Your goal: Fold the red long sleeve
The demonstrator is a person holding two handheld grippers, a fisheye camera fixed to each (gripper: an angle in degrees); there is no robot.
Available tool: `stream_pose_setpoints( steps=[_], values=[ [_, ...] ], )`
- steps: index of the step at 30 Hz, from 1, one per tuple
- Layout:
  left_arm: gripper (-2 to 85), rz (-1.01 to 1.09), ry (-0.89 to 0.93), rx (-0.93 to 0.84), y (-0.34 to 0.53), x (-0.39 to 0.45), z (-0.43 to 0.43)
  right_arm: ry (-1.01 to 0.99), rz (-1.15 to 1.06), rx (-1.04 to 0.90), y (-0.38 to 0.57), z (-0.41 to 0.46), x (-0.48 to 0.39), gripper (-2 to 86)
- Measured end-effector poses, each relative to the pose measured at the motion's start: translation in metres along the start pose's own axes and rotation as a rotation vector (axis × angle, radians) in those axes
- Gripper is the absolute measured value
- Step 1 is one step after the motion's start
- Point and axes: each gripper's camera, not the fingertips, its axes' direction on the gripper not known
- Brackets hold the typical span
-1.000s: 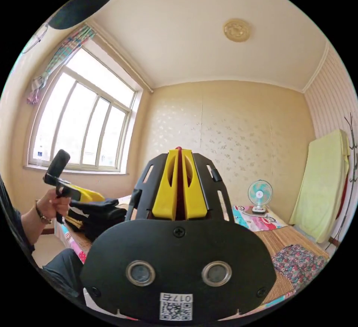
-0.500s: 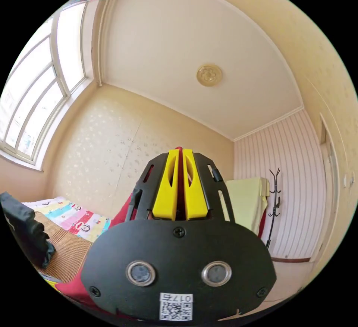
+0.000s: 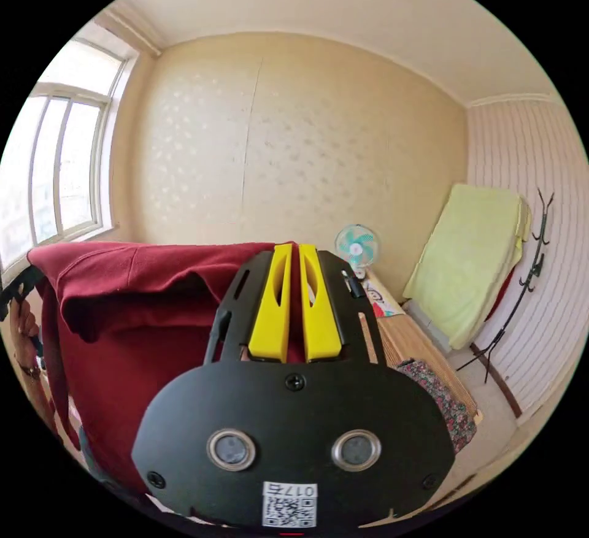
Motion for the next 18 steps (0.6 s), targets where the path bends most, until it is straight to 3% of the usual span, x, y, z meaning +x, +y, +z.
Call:
stream_pose_setpoints(
  steps=[3, 6, 9, 14, 16, 18],
  values=[
    [7.7, -0.203, -0.138, -0.256, 0.007, -0.084, 0.097, -0.086, 0.037, -0.385, 0.006, 0.148, 0.006, 3.4],
    [9.8, -0.191, -0.059, -0.363, 0.077, -0.108, 0.14, -0.164, -0.038, -0.399, 0.07, 0.191, -0.02, 4.7],
    [10.0, -0.069, -0.041, -0.537, 0.17, -0.086, 0.182, -0.271, -0.12, -0.512, 0.175, 0.214, -0.054, 6.2],
    [8.8, 0.017, 0.126, -0.929, 0.316, -0.035, 0.244, -0.335, 0.001, -0.744, 0.339, 0.221, -0.062, 5.5],
    [6.0, -0.043, 0.061, -0.815, 0.342, -0.026, 0.221, -0.344, 0.004, -0.677, 0.377, 0.194, -0.056, 4.5],
    [2.8, -0.091, 0.044, -0.844, 0.364, -0.012, 0.196, -0.311, -0.005, -0.697, 0.398, 0.151, -0.045, 2.7]
  ],
)
